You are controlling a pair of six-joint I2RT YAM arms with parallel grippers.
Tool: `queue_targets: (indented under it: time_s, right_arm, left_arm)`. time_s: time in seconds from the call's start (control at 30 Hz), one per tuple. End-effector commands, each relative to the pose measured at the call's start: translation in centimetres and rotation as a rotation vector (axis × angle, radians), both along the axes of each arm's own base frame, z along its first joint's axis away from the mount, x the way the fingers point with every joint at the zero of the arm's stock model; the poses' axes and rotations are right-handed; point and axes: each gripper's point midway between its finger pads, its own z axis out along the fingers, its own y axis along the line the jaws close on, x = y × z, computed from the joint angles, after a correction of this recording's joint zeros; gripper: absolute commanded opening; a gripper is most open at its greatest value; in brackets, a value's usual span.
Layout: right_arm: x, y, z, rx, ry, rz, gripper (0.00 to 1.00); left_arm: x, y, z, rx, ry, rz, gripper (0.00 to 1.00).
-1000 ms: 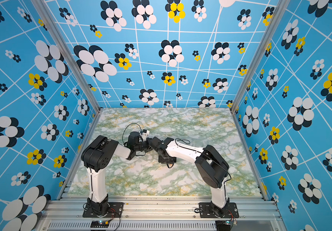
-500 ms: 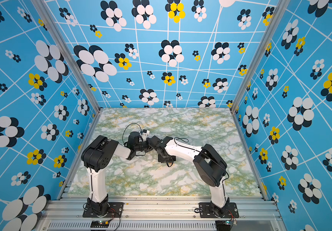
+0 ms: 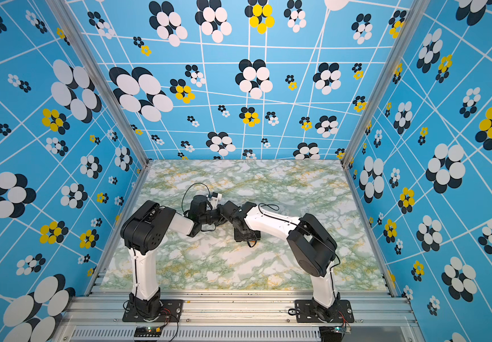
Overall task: Assemble the letter v with lego
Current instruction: Assemble the lego brick with the lego brick, then adjust the lego brick at the center of the board.
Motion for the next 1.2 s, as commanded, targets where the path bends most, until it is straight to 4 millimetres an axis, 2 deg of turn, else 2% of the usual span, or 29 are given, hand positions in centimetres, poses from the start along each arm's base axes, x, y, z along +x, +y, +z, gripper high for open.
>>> queue_targets:
  time_s: [0.0,0.13,0.23,0.33,0.5,0.57,0.67,0.83,0.93,1.17]
  right_arm:
    - [1.2,-0.1,4.8,0.064,-0.084,0.008,0.69]
    - [2.5,-1.4,7.7,0.177,-0.12,-0.009,0.72]
    - [3.5,-2.8,8.9,0.319,-0.117,-0.013,0.73]
    - [4.7,-4.2,9.6,0.535,-0.119,-0.043,0.73]
    - [6.8,-7.6,9.7,0.889,-0.119,-0.111,0.72]
    - [7.3,-8.3,9.8,0.96,-0.124,-0.103,0.73]
    - [7.6,-8.5,9.2,1.036,-0.106,-0.081,0.75]
    - [8.1,-8.1,6.5,1.151,-0.054,-0.1,0.84]
    - [8.1,-8.1,4.8,1.146,-0.027,-0.107,0.88]
    - [8.3,-8.0,3.1,1.136,0.0,-0.107,0.95]
  left_arm:
    - [0.0,-0.6,1.6,-0.001,-0.04,-0.009,0.0]
    - [-0.2,-0.9,1.7,0.001,-0.042,-0.012,0.0]
    - [-0.5,-1.4,1.8,0.005,-0.042,-0.019,0.0]
    - [-0.9,-1.9,1.7,0.011,-0.039,-0.025,0.0]
    - [-1.5,-3.0,1.3,0.02,-0.034,-0.035,0.0]
    - [-1.7,-3.4,1.2,0.02,-0.03,-0.04,0.0]
    - [-1.8,-3.9,1.2,0.022,-0.03,-0.038,0.0]
    - [-1.8,-4.8,0.9,0.033,-0.031,-0.035,0.0]
    - [-1.6,-5.2,0.6,0.027,-0.027,-0.025,0.0]
    - [-1.4,-5.6,0.0,0.03,-0.02,-0.014,0.0]
